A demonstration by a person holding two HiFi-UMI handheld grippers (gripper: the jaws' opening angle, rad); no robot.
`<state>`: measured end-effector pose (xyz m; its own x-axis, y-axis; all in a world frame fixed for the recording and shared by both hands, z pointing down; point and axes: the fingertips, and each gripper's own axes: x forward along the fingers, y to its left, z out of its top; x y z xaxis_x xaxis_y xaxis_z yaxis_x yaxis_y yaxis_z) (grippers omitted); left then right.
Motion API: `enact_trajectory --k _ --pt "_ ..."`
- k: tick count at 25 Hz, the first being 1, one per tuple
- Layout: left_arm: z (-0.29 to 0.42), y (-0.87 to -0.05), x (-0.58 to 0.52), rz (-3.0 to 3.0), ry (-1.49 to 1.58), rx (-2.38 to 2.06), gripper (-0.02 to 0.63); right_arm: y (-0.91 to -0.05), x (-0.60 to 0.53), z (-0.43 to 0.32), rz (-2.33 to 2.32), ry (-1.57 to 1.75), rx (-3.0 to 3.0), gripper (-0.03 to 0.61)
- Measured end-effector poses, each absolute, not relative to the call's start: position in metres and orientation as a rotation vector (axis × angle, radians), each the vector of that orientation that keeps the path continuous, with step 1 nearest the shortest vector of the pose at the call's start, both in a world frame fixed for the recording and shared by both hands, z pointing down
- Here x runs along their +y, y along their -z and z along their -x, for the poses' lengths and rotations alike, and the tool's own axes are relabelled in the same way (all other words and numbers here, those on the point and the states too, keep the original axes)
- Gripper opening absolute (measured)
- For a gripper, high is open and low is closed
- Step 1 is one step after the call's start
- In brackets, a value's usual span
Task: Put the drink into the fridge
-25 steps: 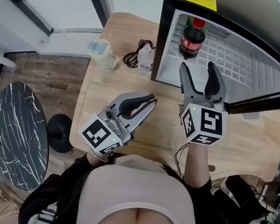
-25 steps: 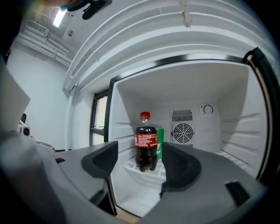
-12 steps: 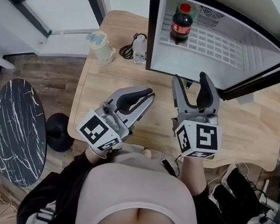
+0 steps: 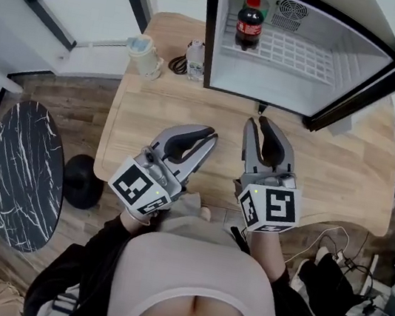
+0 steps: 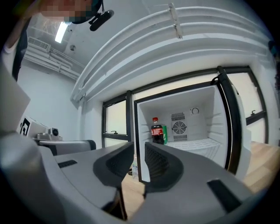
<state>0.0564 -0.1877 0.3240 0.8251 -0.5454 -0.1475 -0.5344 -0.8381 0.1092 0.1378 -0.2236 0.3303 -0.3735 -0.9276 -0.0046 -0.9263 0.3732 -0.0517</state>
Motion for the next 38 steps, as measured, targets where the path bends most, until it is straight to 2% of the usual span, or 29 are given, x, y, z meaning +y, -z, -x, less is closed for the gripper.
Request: enact_trajectory --k 7,26,38 --pt "-0.064 -0.323 -0.159 -2.941 0.271 -0.894 0.040 -0.330 -0.187 -0.138 1.694 0.013 2.601 0.044" --pt "-0.058 -0.316 -0.102 -2.973 0.265 -0.938 0.040 -0.334 -0.133 -0.122 1.637 -0.034 2.665 0.040" --pt "0.035 -0.321 -0.019 -2.960 0.243 -0.964 0.040 -0.342 -0.056 -0.039 1.597 0.096 2.666 0.040"
